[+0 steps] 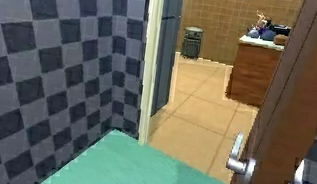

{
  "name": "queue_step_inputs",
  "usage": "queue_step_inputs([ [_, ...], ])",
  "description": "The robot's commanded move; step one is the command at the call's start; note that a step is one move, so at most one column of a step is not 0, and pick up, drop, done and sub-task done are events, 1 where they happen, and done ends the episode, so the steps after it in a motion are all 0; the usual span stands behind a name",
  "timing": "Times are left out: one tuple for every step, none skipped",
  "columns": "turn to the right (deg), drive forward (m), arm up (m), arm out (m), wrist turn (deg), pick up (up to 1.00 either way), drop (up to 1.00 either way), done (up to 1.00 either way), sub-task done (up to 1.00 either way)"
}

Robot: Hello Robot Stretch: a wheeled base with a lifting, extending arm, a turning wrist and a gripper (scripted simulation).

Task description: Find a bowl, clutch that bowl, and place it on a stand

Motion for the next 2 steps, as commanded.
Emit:
queue_step_inputs([
  [0.0, 0.65, 0.0, 0.0, 0.0, 0.0, 0.0, 0.0, 0.0],
  [12.0, 0.0, 0.0, 0.0, 0.0, 0.0, 0.0, 0.0, 0.0],
])
